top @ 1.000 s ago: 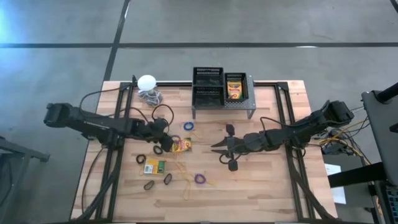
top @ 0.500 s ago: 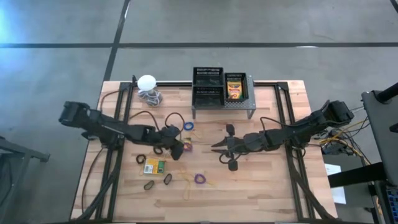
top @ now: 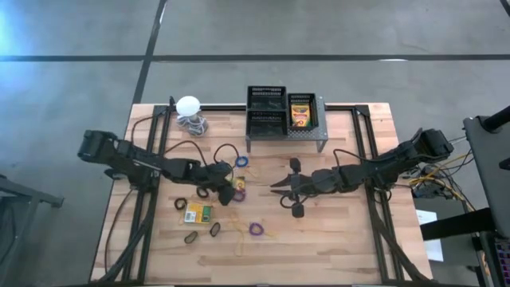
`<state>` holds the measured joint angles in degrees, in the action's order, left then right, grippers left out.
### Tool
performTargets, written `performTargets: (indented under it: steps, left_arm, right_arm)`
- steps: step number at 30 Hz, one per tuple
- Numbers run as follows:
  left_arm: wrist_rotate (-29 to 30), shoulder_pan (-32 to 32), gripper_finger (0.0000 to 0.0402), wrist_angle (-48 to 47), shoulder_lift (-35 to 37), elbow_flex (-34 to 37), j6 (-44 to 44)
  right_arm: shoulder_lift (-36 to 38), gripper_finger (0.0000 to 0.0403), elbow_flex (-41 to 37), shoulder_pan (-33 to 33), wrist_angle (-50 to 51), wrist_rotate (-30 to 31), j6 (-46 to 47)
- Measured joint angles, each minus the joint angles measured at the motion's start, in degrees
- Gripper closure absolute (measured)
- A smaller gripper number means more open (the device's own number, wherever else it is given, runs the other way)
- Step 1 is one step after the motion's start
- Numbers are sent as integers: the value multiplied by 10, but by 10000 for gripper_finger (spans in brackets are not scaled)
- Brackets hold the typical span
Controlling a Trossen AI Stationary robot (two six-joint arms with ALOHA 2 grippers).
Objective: Pick & Place Office Desk Supplies
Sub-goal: Put the green spring keychain into the top left black bin
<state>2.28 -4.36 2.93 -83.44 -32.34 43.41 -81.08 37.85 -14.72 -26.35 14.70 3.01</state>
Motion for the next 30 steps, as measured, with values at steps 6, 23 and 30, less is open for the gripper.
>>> performTargets:
  steps: [6, 23, 30]
  left_arm:
    - [21, 8, 223, -4, 35, 0, 5]
    - [54, -7, 254, 61, -30, 0, -74]
    - [55, -16, 255, 61, -60, 0, -40]
  right_arm:
    - [0, 332, 0, 2, 0, 0, 0]
    - [0, 342, 0, 2, 0, -1, 0]
    - [0, 341, 0, 2, 0, -1, 0]
